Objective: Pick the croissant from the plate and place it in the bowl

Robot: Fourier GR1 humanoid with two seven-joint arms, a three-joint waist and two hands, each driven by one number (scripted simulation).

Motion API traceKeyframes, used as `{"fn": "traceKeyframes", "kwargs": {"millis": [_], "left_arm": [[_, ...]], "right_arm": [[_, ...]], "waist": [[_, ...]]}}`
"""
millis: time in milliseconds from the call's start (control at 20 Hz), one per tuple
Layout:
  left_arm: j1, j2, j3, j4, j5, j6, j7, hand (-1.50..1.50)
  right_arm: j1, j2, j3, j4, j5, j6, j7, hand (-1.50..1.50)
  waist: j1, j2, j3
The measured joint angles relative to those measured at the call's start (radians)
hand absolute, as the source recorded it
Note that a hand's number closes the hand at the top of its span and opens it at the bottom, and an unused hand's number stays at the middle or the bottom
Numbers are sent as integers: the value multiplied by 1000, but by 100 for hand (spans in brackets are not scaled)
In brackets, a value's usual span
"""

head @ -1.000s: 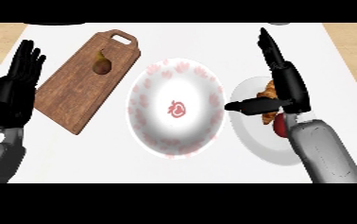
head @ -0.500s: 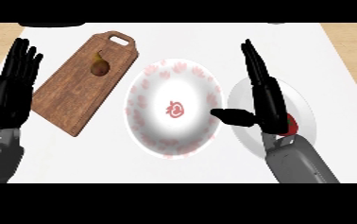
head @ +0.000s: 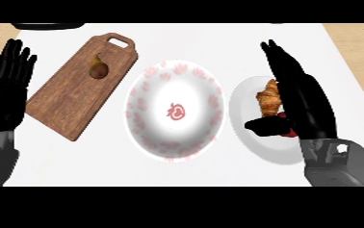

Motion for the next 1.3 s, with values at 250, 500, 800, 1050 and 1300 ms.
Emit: {"fn": "traceKeyframes", "kwargs": {"millis": [250, 500, 800, 1050, 1300], "left_arm": [[-4, -10, 6, 14, 0, -12, -6, 0], [-12, -12, 8, -12, -12, -12, 17, 0], [-9, -25, 24, -18, -29, -33, 28, 0], [-11, -53, 36, -20, -54, -47, 27, 0], [-13, -77, 52, -31, -84, -56, 45, 0]], "right_arm": [[-37, -64, -11, -105, -126, 286, 210, -150], [-52, -106, -57, -168, -265, 450, 303, -150], [-28, -120, -96, -143, -296, 502, 294, -150], [0, -85, -101, -83, -243, 519, 264, -150], [18, -48, -129, 8, -183, 531, 205, -150]], "waist": [[8, 4, 1], [18, 7, 3], [26, 11, 4], [30, 12, 4], [32, 13, 5]]}}
